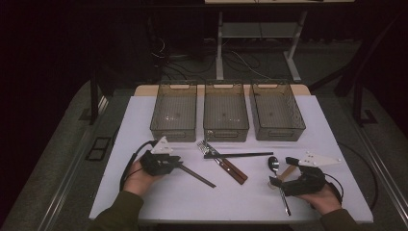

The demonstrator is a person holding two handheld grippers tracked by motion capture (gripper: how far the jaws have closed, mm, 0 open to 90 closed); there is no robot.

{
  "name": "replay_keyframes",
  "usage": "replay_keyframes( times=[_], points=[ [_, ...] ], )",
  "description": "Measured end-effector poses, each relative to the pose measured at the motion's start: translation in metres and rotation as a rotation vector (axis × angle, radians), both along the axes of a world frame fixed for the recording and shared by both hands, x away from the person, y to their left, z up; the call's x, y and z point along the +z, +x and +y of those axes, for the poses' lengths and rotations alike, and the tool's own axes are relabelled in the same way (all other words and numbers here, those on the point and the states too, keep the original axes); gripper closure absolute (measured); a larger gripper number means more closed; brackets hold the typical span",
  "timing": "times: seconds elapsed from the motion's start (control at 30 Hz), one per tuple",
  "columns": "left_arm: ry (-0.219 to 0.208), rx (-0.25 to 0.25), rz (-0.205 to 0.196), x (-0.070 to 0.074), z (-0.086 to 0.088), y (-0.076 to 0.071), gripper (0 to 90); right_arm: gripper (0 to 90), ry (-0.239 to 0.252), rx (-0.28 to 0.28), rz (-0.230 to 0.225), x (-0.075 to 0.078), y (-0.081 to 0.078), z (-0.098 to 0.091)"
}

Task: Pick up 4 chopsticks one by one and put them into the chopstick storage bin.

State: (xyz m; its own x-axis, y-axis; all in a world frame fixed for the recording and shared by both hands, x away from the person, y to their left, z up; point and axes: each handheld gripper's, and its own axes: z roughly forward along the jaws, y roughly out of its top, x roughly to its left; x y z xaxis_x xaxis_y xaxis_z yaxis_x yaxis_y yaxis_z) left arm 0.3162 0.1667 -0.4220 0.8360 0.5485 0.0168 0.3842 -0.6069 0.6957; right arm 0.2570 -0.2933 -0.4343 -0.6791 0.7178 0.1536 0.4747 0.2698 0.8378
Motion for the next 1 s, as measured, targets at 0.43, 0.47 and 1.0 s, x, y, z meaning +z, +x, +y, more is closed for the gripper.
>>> replay_keyframes(
  times=[0.43, 0.47, 1.0],
  points=[
    [0.041, 0.303, 0.014, -0.002, 0.064, 0.033, 89.6, 0.4, -0.002, -0.002, 0.001, 0.000, 0.001, 0.000],
    [0.042, 0.310, 0.013, -0.004, 0.065, 0.035, 89.7, 0.5, -0.002, -0.003, 0.002, -0.001, 0.001, 0.000],
    [0.071, 0.332, 0.022, -0.012, 0.065, 0.047, 89.8, 0.5, 0.000, -0.006, 0.003, -0.001, 0.000, 0.000]
  ],
)
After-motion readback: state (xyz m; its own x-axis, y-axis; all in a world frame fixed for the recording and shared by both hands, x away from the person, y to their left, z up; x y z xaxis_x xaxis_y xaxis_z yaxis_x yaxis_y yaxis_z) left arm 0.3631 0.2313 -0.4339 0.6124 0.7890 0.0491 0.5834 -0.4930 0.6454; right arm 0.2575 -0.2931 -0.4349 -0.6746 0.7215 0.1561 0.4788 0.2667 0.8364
